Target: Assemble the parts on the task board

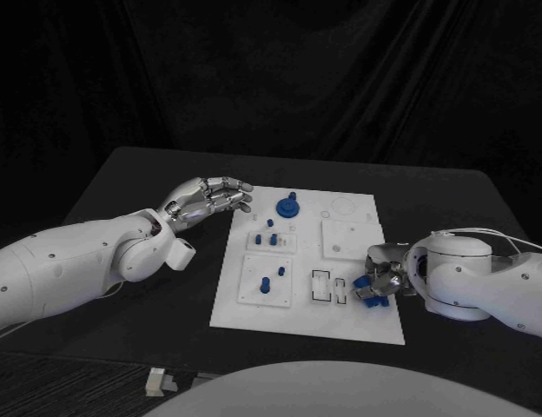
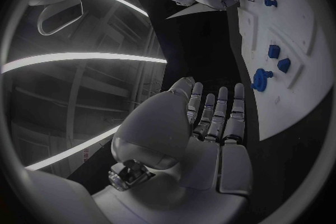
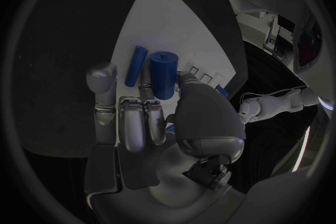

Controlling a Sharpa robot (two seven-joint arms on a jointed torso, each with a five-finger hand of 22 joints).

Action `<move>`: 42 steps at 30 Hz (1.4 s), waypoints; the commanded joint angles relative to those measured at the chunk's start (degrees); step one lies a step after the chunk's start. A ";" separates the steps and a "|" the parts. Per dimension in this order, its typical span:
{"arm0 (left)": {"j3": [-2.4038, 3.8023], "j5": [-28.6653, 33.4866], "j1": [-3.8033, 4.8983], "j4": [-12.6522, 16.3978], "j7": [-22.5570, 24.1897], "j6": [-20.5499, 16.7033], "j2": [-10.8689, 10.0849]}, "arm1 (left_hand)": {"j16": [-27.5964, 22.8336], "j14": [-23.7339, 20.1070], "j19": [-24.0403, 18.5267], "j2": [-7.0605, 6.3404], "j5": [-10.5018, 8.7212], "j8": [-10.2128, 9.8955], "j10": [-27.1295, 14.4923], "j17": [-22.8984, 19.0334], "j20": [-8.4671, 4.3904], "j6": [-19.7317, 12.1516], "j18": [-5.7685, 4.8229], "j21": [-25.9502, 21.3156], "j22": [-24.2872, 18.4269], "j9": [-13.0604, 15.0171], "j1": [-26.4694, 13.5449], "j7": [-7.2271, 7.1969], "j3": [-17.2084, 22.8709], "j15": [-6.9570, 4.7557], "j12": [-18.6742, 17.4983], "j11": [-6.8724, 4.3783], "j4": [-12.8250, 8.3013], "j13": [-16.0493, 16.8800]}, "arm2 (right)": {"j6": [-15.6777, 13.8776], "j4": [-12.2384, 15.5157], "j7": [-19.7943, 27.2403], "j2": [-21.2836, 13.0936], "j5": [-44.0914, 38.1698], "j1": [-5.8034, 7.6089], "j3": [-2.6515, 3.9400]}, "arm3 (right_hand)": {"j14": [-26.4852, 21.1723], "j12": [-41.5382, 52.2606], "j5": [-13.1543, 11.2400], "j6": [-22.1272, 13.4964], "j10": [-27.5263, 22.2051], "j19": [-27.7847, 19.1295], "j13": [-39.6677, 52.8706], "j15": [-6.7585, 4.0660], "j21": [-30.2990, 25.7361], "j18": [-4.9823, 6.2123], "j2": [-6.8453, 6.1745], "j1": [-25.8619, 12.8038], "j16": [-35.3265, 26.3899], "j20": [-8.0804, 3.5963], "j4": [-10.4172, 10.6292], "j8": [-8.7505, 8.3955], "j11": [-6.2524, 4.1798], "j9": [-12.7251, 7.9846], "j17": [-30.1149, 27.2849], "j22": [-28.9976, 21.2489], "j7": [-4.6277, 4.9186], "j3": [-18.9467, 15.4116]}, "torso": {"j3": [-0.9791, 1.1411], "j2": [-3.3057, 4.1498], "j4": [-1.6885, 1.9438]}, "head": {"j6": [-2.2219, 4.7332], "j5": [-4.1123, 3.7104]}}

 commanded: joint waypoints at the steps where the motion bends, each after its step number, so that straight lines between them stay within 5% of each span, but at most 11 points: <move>1: 0.06 0.15 -0.11 0.10 0.22 0.86 0.12 | -0.14 -0.04 0.02 0.34 0.27 -0.16 0.17 0.06 0.53 -0.06 0.67 0.27 -0.08 -0.08 -0.11 0.32 0.50 0.38 -0.27 0.44 -0.05 -0.10 | -6.40 0.37 3.76 -0.26 5.72 -0.42 -0.20 | 5.08 0.15 5.21 0.86 5.87 2.12 15.09 -0.52 -0.47 0.38 0.78 2.39 -0.48 -0.12 -9.46 1.07 -0.44 1.26 10.51 5.56 -0.49 11.48 | -0.03 -0.03 0.06 | 0.00 0.02; 9: 0.06 0.15 -0.12 0.25 0.04 0.64 -0.17 | -0.19 -0.06 0.07 0.36 0.48 -0.19 0.20 0.06 0.55 -0.08 0.67 0.30 -0.08 -0.14 -0.02 0.38 0.90 0.39 -0.33 0.51 -0.34 -0.17 | -17.89 3.71 7.69 -2.61 18.75 0.05 -0.08 | 5.10 0.15 10.93 0.98 5.87 2.20 15.09 -0.64 0.10 0.30 -0.14 -0.67 -0.36 -0.25 -11.53 3.22 -0.72 4.51 10.61 5.73 -0.74 17.01 | -0.04 -0.05 0.03 | 0.00 0.11; 13: 0.06 0.15 -0.12 0.27 -0.07 0.54 -0.20 | -0.19 -0.06 0.07 0.36 0.48 -0.19 0.20 0.06 0.55 -0.08 0.67 0.30 -0.08 -0.14 -0.02 0.38 0.90 0.39 -0.33 0.51 -0.34 -0.17 | -20.26 5.32 7.83 -3.47 24.06 1.44 -0.03 | 5.11 0.15 9.02 0.81 5.87 2.23 15.09 -0.66 0.29 0.27 -0.01 -2.01 -0.32 -0.27 -11.29 3.43 -0.78 5.00 10.66 5.75 -0.80 17.47 | -0.07 0.02 0.17 | 0.00 0.00; 15: 0.06 0.15 -0.12 0.23 -0.12 0.52 -0.15 | -0.21 -0.06 0.08 0.40 0.54 -0.20 0.23 0.06 0.55 -0.06 0.67 0.31 -0.08 -0.16 0.01 0.41 1.07 0.39 -0.34 0.53 -0.44 -0.19 | -20.35 5.91 7.37 -3.63 26.74 2.30 -0.01 | 5.08 0.15 7.34 0.40 5.87 2.19 15.09 -0.61 0.05 0.29 0.27 -3.17 -0.38 -0.23 -10.91 3.30 -0.75 5.22 10.47 5.69 -0.77 17.70 | -0.10 0.01 -0.03 | 0.00 0.16; 19: 0.06 0.15 -0.12 0.13 -0.22 0.52 0.17 | -0.21 -0.06 0.08 0.42 0.56 -0.20 0.24 0.06 0.55 -0.06 0.67 0.32 -0.08 -0.17 0.02 0.43 1.13 0.39 -0.35 0.54 -0.47 -0.20 | -19.28 6.17 6.43 -3.42 29.23 3.08 -0.01 | 5.03 0.15 2.21 -0.07 5.87 2.11 15.09 -0.54 -0.18 0.31 0.72 -4.58 -0.45 -0.15 -10.43 2.93 -0.70 5.35 10.21 5.62 -0.74 17.72 | -0.20 -0.01 0.16 | 0.00 -0.13; 24: 0.06 0.15 -0.12 0.14 -0.30 0.61 0.39 | -0.23 -0.06 0.09 0.48 0.61 -0.21 0.27 0.06 0.55 -0.06 0.66 0.33 -0.07 -0.19 0.05 0.47 1.37 0.40 -0.37 0.57 -0.60 -0.23 | -16.86 5.07 5.38 -2.12 30.47 3.40 -0.04 | 4.90 0.15 -2.25 -0.99 5.87 1.98 15.09 -0.20 -0.74 0.34 0.99 -5.76 -0.66 0.08 -9.72 2.10 -0.57 5.06 9.54 5.50 -0.51 17.32 | -0.04 0.06 -0.03 | 0.00 0.20; 30: 0.06 0.15 -0.12 0.15 -0.42 0.61 0.38 | -0.24 -0.05 0.09 0.51 0.63 -0.22 0.28 0.06 0.55 -0.06 0.66 0.33 -0.06 -0.21 0.07 0.50 1.50 0.42 -0.38 0.58 -0.68 -0.25 | -15.24 3.58 4.89 -0.50 30.15 2.96 -0.09 | 4.70 0.15 -5.24 -2.16 5.87 1.60 15.09 -0.01 -2.26 0.55 0.95 -6.07 -1.01 0.22 -9.42 1.55 -0.33 4.83 8.58 5.25 -0.17 16.87 | 0.03 0.03 0.09 | 0.00 0.31; 34: 0.06 0.15 -0.12 0.14 -0.52 0.72 0.43 | -0.24 -0.05 0.09 0.51 0.63 -0.22 0.28 0.06 0.55 -0.06 0.66 0.33 -0.06 -0.21 0.07 0.50 1.50 0.42 -0.38 0.58 -0.68 -0.25 | -14.50 2.84 4.12 0.38 28.71 2.35 -0.10 | 4.59 0.15 -13.98 -3.62 5.87 1.27 15.09 0.46 -3.41 0.64 0.77 -6.99 -1.22 0.61 -8.22 0.93 0.26 4.22 8.04 5.06 0.47 15.07 | 0.04 0.04 0.05 | 0.00 0.38; 42: 0.06 0.15 -0.12 0.04 -0.54 0.94 0.57 | -0.26 -0.06 0.08 0.53 0.63 -0.24 0.29 0.06 0.56 -0.08 0.65 0.34 -0.06 -0.24 0.08 0.52 1.68 0.43 -0.41 0.62 -0.78 -0.27 | -14.47 1.48 3.25 1.72 27.76 1.32 -0.10 | 4.50 0.15 -21.25 -5.11 5.87 1.08 15.09 1.04 -4.26 0.76 0.71 -8.20 -1.41 1.12 -6.20 0.78 0.95 3.43 7.52 4.93 1.22 12.17 | -0.04 0.01 0.01 | 0.00 0.33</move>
